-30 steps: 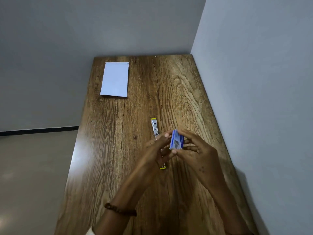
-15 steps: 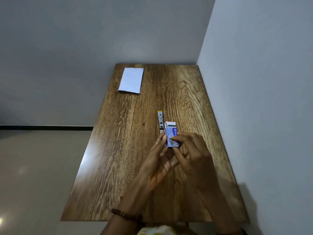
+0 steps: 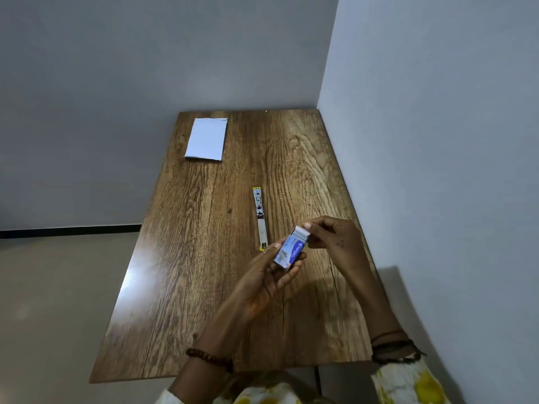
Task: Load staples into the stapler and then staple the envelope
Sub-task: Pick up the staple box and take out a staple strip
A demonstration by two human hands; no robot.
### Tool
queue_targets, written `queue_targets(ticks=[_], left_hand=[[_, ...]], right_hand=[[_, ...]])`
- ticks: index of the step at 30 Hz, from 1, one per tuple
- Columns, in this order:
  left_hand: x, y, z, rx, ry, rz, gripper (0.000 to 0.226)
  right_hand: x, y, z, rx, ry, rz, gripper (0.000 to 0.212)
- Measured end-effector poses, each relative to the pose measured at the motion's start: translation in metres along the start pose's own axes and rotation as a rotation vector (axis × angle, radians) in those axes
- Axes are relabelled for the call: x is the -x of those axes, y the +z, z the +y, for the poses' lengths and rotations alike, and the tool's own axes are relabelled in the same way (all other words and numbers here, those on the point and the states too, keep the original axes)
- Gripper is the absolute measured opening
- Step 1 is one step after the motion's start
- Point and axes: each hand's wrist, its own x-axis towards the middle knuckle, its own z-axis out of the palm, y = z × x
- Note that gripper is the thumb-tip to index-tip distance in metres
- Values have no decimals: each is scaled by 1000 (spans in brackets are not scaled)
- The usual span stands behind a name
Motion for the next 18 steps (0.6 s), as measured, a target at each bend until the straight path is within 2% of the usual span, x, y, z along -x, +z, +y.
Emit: queue_targets(ticks=[2,6,11,13,14,16,18], left_hand=[[-9,-6,-5,-19,9,65,21],[-22,-14,-12,-53,16,118,19],[-28,-12,-15,-170,43,132,16],[-32,-13,-17,-404,79,145,10],[-35,-16,-19,-574,127,161,14],[-43,-27,-23,-944,290,214,29],[-49,-34,-26,-1239,461,272,31]], right_hand=[[-5,-4,11,-27,65,10,8],[-6,0,28,122,161,-136,14],[-7,3,46,172,131,-77,14],[-8,5,53,208,103,-54,15],[-8,5,56,218,106,-33,17],[-10,7,63,232,136,10,20],[-11,8,70,262,151,27,20]])
